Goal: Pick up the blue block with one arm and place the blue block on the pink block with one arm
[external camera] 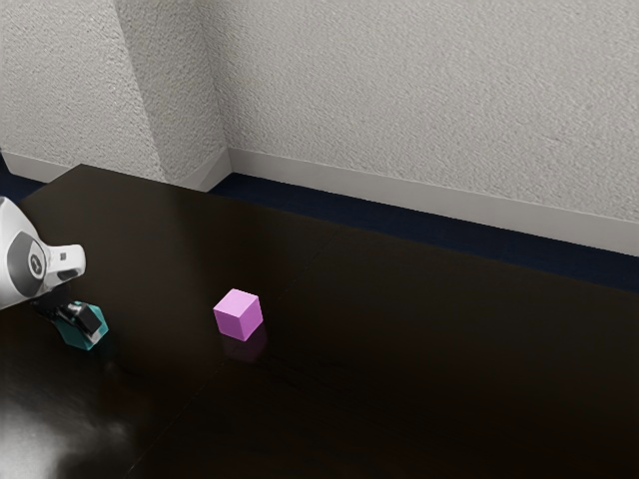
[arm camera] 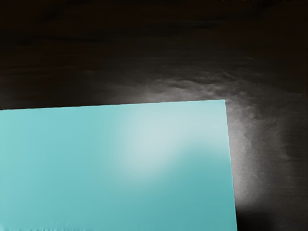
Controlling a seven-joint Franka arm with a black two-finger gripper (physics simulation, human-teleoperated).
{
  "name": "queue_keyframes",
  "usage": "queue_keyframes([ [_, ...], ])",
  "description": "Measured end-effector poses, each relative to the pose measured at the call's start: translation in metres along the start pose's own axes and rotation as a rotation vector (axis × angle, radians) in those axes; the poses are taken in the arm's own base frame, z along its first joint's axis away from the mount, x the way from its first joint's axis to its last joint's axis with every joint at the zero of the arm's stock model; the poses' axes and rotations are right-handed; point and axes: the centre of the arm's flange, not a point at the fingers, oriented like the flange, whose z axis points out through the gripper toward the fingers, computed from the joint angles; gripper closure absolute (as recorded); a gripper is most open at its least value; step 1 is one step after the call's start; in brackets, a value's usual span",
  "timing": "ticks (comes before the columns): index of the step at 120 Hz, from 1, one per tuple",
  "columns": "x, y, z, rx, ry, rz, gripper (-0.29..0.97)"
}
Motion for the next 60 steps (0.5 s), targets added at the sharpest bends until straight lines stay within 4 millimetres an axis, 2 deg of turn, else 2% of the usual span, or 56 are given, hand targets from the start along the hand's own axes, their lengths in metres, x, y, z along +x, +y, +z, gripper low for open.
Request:
queue_keyframes([
  [19,0.002,0.0,-0.004,-0.003,0.014,-0.017,0.3],
  [32,0.006,0.0,-0.01,0.006,0.027,-0.02,0.36],
  [38,0.012,0.003,-0.021,0.019,0.048,-0.012,0.37],
  [48,0.033,0.026,-0.046,0.037,0.095,0.035,0.38],
  [60,0.063,0.069,-0.058,0.035,0.13,0.107,0.41],
])
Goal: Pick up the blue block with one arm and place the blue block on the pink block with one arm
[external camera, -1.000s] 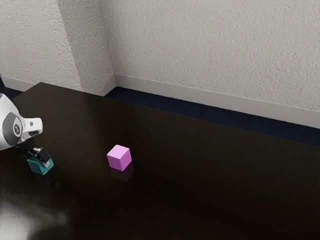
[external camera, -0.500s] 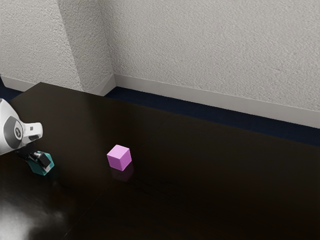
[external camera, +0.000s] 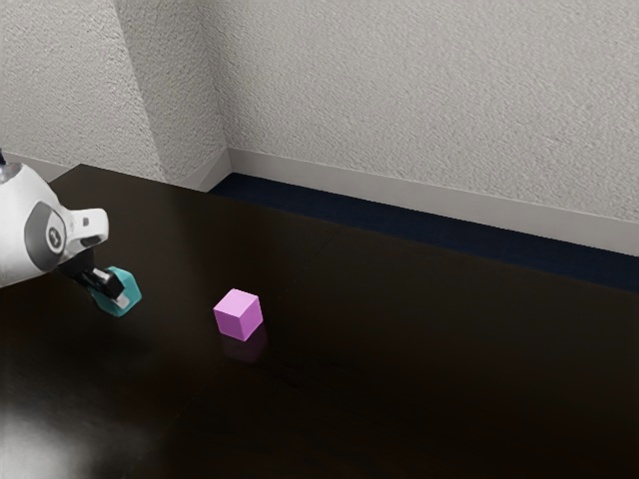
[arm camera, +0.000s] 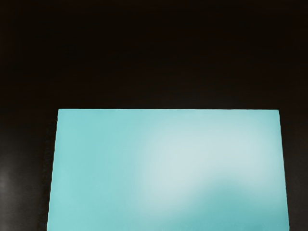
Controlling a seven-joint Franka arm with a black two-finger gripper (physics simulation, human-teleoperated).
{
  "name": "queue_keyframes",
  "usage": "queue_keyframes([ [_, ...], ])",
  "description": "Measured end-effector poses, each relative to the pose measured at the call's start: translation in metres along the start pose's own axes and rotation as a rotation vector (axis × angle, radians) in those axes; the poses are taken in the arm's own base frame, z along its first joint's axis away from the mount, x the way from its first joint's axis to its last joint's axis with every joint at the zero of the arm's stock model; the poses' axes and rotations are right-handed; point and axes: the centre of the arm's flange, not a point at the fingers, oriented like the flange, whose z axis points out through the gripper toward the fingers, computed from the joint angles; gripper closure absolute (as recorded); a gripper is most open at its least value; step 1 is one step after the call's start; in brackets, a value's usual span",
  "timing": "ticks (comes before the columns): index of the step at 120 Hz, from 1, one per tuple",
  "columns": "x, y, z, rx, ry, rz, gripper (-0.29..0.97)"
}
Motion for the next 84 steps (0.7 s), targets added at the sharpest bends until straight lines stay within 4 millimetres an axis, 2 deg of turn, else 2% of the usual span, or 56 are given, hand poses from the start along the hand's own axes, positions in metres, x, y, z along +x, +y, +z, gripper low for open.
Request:
queue_keyframes([
  [11,0.03,0.036,-0.005,-0.011,0.028,0.049,0.43],
  [22,0.058,0.061,-0.01,-0.018,0.06,0.07,0.43],
  [39,0.1,0.088,0.013,-0.05,0.071,0.078,0.41],
  [50,0.11,0.096,0.025,-0.063,0.068,0.06,0.4],
  [56,0.113,0.1,0.022,-0.063,0.073,0.054,0.4],
  [67,0.105,0.11,0.011,-0.056,0.067,0.045,0.39],
  [84,0.1,0.139,0.009,-0.067,0.05,0.037,0.39],
])
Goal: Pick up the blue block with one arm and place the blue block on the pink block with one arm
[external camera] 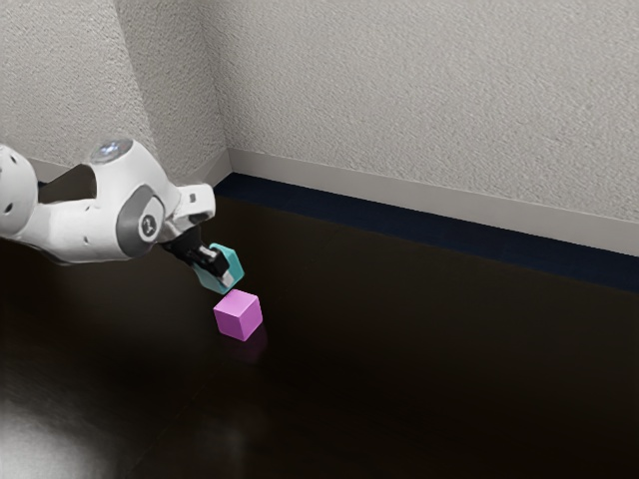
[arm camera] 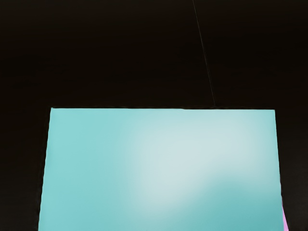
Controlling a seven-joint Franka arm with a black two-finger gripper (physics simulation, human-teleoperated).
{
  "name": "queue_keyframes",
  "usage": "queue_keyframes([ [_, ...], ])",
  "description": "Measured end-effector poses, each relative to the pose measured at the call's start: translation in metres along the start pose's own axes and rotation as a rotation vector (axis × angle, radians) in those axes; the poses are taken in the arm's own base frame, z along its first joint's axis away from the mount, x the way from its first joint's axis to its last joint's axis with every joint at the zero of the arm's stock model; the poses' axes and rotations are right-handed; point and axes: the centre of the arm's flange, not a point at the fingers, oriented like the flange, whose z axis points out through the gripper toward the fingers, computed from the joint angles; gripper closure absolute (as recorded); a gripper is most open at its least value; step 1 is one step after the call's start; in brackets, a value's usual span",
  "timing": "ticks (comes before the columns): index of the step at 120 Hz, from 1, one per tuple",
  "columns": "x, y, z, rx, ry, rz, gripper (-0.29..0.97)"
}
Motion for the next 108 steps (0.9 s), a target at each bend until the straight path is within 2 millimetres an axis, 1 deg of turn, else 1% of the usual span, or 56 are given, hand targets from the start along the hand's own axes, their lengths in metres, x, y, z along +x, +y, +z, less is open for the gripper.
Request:
queue_keyframes([
  [12,-0.002,0.007,0.002,-0.004,-0.009,-0.031,0.39],
  [19,-0.001,0.016,0.003,-0.009,-0.011,-0.04,0.39],
  [43,0.002,0.036,0.01,-0.017,-0.024,-0.064,0.39],
  [62,0.003,0.045,0.012,-0.008,-0.033,-0.074,0.39],
  [108,-0.014,0.046,0.004,0.007,-0.046,-0.16,0.39],
])
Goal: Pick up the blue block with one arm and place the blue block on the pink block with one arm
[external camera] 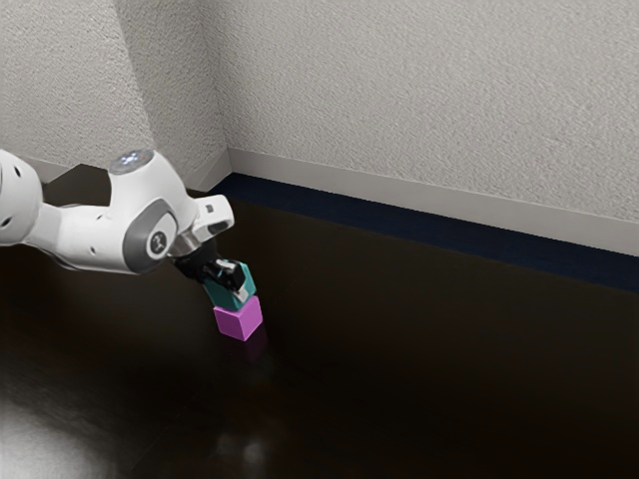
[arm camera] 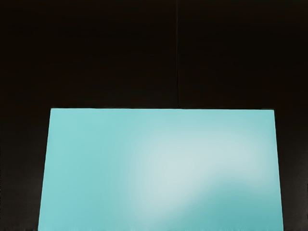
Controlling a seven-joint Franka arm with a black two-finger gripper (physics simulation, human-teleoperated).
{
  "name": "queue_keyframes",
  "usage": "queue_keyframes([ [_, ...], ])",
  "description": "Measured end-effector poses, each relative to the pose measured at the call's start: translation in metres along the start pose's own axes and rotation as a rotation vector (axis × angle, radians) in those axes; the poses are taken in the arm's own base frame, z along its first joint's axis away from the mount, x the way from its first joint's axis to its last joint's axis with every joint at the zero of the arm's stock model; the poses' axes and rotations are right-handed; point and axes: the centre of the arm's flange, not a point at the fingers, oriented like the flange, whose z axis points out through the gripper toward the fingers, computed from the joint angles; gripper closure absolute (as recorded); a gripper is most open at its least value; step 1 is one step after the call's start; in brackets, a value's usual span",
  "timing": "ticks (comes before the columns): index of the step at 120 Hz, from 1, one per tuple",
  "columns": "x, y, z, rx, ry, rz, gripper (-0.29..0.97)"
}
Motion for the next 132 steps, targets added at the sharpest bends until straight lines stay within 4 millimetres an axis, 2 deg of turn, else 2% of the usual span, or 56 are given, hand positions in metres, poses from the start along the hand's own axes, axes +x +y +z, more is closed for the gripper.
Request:
queue_keyframes([
  [6,-0.001,0.001,0.0,0.0,-0.001,-0.008,0.39],
  [12,-0.001,0.001,0.0,-0.002,-0.002,-0.015,0.3],
  [28,-0.001,0.0,0.0,-0.007,-0.005,-0.027,0.18],
  [37,0.001,0.0,-0.011,-0.005,0.01,-0.026,0.13],
  [51,0.012,0.004,-0.062,0.027,0.074,0.016,0.07],
  [61,0.018,0.007,-0.091,0.044,0.098,0.038,0.05],
  [79,0.079,0.004,-0.202,0.069,0.187,0.052,0.03],
  [85,0.086,0.003,-0.224,0.073,0.158,0.053,0.02],
  [104,0.08,0.002,-0.242,0.077,-0.002,0.055,0.01],
  [123,0.063,0.004,-0.243,0.075,-0.136,0.055,0.0],
  [132,0.056,0.004,-0.236,0.073,-0.188,0.056,0.0],
])
